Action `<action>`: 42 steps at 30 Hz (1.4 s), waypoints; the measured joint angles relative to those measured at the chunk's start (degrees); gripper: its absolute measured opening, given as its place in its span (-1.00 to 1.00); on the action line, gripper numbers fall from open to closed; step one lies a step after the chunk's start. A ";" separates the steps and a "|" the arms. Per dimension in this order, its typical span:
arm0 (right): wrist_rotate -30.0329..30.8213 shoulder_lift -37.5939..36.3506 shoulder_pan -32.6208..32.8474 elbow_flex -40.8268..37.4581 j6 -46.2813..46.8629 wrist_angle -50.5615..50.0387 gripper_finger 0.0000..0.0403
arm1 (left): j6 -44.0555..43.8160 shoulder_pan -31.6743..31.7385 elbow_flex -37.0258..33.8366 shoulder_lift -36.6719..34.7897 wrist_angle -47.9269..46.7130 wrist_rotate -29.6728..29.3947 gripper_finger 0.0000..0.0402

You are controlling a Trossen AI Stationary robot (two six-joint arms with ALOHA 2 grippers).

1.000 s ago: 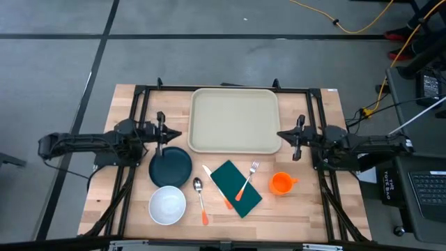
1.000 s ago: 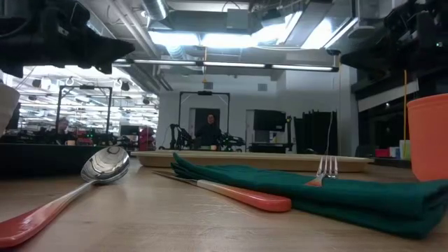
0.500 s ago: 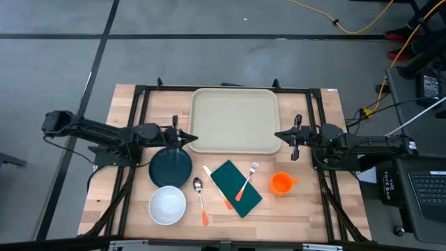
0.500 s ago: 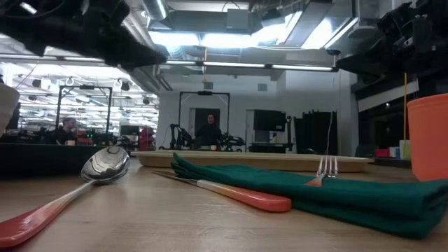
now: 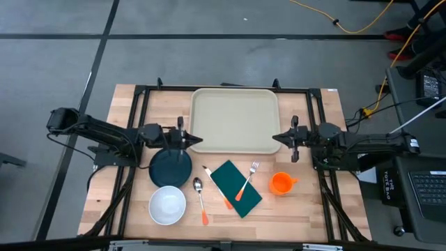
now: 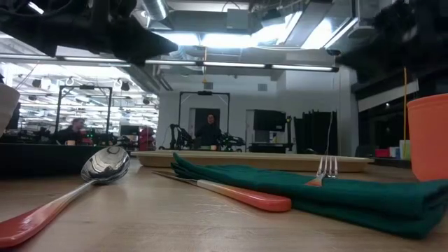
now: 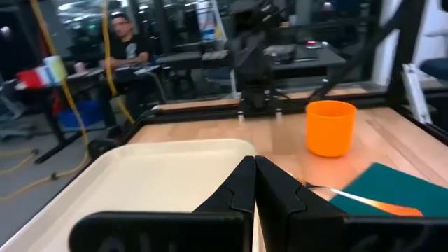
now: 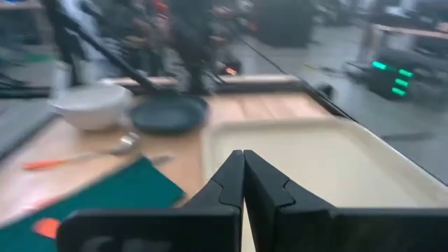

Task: Set up tray
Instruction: Put the orange cup on the gray tray

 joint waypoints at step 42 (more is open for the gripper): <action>11.16 39.24 31.37 42.36 26.44 -59.82 -0.96 | -1.73 0.00 -0.07 0.02 3.48 -2.12 -0.98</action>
